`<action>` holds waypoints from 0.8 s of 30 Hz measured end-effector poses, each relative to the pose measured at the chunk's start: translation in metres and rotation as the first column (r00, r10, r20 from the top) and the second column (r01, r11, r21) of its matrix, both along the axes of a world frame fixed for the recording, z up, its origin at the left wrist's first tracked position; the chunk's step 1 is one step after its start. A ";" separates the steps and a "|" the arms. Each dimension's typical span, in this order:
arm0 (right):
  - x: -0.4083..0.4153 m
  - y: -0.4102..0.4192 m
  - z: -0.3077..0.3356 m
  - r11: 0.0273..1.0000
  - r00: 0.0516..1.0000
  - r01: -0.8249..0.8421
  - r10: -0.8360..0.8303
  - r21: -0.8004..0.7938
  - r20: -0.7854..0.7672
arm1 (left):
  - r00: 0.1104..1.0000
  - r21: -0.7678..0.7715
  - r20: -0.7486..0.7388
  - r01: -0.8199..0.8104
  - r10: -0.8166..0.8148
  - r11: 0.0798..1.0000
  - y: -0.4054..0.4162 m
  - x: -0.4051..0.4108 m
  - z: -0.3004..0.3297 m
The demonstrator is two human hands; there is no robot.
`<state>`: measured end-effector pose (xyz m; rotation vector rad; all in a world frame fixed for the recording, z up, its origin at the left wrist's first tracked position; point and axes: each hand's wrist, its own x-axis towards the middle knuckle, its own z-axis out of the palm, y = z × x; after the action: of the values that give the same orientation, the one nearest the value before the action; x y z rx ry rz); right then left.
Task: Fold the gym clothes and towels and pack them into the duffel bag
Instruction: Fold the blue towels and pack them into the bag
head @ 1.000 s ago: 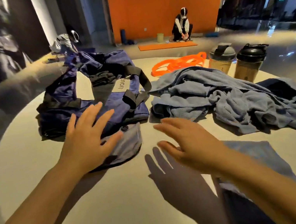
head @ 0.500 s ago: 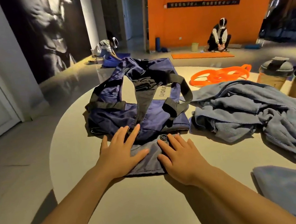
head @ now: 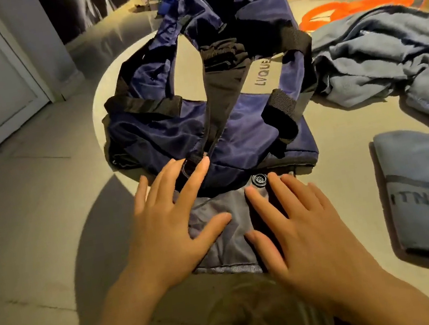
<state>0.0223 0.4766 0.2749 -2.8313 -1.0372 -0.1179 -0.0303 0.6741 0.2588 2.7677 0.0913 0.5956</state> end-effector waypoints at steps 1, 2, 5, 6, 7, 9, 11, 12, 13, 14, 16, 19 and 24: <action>-0.010 -0.003 -0.003 0.999 1.000 -0.002 0.001 0.047 0.013 | 1.000 -0.007 0.025 -0.007 0.007 1.000 -0.005 -0.009 -0.004; -0.020 -0.005 -0.005 0.997 0.999 0.006 -0.009 0.083 0.037 | 0.999 -0.018 0.040 -0.009 0.010 1.000 -0.009 -0.016 -0.007; -0.037 -0.009 -0.009 0.995 0.999 0.029 -0.033 0.096 0.037 | 0.998 0.004 0.046 -0.031 0.031 1.000 -0.013 -0.031 -0.011; -0.040 -0.011 -0.010 0.996 0.999 0.026 -0.029 0.091 0.029 | 0.999 0.023 0.040 -0.031 0.030 0.999 -0.013 -0.034 -0.011; -0.042 -0.012 -0.010 0.996 1.000 0.023 -0.024 0.087 0.018 | 0.999 0.033 0.031 -0.025 0.024 0.999 -0.012 -0.036 -0.010; -0.045 -0.013 -0.010 0.996 1.000 0.022 -0.023 0.081 0.012 | 1.000 0.032 0.024 -0.016 0.016 0.999 -0.012 -0.039 -0.009; -0.045 -0.013 -0.008 0.997 1.000 0.029 -0.029 0.072 0.006 | 0.999 0.009 0.041 -0.018 0.018 1.000 -0.014 -0.039 -0.005; -0.044 -0.015 -0.006 0.997 1.000 0.016 -0.015 0.080 -0.012 | 0.998 -0.003 0.063 -0.018 0.018 1.000 -0.017 -0.038 -0.003; -0.042 -0.018 -0.003 0.993 0.998 -0.011 0.017 0.122 -0.052 | 0.996 -0.006 0.091 -0.012 0.013 1.000 -0.020 -0.037 0.000; -0.038 -0.023 0.003 0.978 0.992 -0.043 0.067 0.207 -0.111 | 0.993 0.005 0.120 0.000 0.000 1.000 -0.025 -0.034 0.003; -0.027 -0.040 0.019 0.922 0.969 -0.071 0.154 0.380 -0.194 | 0.985 0.040 0.167 0.037 -0.044 0.999 -0.039 -0.028 0.009; 0.002 -0.084 0.037 0.870 0.999 -0.020 0.001 0.492 0.039 | 0.965 0.085 0.248 0.071 -0.090 0.994 -0.062 -0.012 0.020; 0.058 -0.166 0.034 0.859 0.890 0.445 -0.455 0.253 -0.021 | 0.935 -0.062 0.307 0.206 -0.177 0.977 -0.111 0.013 0.038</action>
<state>0.0800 0.3102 0.3086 -2.7800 -0.3101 -0.3251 -0.0173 0.5633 0.2965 2.5237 -0.2116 0.9237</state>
